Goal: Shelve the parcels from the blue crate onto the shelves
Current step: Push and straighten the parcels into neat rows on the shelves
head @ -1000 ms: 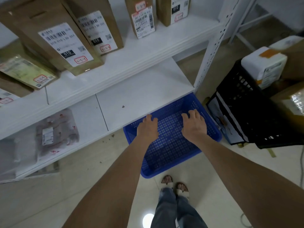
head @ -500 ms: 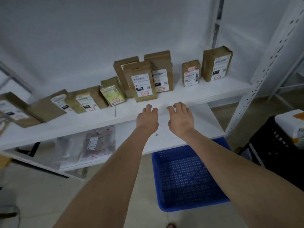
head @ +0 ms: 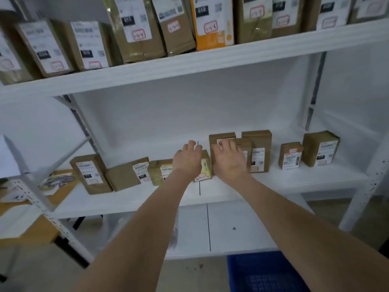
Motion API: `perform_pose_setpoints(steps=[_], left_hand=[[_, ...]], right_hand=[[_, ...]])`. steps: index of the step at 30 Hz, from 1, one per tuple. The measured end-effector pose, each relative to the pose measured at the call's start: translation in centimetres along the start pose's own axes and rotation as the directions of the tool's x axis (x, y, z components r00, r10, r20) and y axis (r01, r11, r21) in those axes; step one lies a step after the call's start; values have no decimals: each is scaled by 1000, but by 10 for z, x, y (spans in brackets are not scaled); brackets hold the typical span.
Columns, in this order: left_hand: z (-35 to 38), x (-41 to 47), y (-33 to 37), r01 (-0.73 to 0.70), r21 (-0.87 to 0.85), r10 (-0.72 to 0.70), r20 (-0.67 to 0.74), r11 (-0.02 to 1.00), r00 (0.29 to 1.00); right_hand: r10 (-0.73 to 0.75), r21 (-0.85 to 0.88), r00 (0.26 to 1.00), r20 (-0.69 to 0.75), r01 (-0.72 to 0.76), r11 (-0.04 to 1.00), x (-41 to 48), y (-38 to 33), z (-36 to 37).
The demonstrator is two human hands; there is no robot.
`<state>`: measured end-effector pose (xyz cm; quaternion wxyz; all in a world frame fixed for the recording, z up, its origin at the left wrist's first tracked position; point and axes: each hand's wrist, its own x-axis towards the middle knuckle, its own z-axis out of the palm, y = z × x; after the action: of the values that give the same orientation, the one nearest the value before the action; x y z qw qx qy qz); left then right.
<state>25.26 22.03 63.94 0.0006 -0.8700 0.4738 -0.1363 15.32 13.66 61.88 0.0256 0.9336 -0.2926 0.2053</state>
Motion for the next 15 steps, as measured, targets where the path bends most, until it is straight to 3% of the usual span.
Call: perform_pose_setpoints(steps=[9, 15], left_hand=[[-89, 20, -145, -120, 36, 125, -269, 992, 955], [-168, 36, -211, -97, 100, 134, -503, 990, 854]], right_hand=[[15, -34, 977, -214, -23, 999, 74, -133, -73], [-14, -62, 903, -429, -13, 998, 133, -185, -151]])
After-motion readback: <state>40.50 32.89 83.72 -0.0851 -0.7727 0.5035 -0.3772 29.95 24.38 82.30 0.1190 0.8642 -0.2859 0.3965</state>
